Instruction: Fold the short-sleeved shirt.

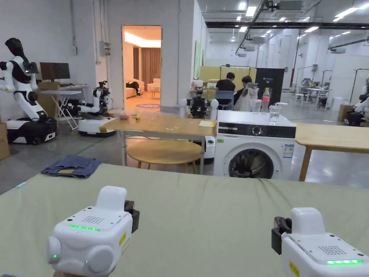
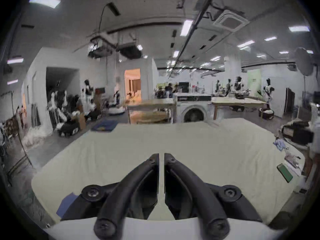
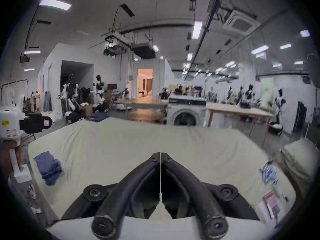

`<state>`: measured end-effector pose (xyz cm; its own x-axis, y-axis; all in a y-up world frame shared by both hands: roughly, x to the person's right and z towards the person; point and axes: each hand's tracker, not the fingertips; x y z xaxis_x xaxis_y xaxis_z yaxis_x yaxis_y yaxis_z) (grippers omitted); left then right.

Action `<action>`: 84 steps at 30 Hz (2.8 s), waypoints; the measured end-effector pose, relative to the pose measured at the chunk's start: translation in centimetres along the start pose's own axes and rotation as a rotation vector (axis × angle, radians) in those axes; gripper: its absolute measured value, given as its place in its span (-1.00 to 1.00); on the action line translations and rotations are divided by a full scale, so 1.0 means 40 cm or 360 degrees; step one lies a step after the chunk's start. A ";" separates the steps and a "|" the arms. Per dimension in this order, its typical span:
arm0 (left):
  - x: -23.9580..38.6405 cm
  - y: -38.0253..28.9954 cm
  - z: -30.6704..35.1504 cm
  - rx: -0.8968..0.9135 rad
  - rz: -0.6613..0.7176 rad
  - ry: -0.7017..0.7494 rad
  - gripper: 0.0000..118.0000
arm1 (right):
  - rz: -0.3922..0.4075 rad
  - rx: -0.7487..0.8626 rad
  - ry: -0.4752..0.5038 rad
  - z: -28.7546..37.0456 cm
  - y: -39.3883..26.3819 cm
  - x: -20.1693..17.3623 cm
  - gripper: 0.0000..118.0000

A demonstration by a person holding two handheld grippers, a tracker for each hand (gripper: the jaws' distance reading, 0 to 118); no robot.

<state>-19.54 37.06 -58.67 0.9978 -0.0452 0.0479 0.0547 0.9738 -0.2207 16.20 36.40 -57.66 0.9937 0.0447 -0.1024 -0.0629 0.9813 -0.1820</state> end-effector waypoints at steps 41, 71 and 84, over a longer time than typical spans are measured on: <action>0.091 0.114 0.056 0.0210 -0.0002 -0.0059 1.00 | -0.0004 0.0176 0.0014 0.083 0.081 0.026 0.88; 0.087 0.106 0.060 0.0205 0.0024 -0.0072 1.00 | -0.0092 0.0130 -0.0172 0.120 0.114 0.009 0.89; 0.087 0.114 0.068 0.0235 0.0035 -0.0071 1.00 | -0.0118 0.0119 -0.0161 0.122 0.108 0.011 0.89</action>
<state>-15.91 41.95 -56.86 0.9959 -0.0168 0.0887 0.0237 0.9968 -0.0766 16.80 41.56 -53.71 0.9999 -0.0137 0.0083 0.0145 0.9936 -0.1117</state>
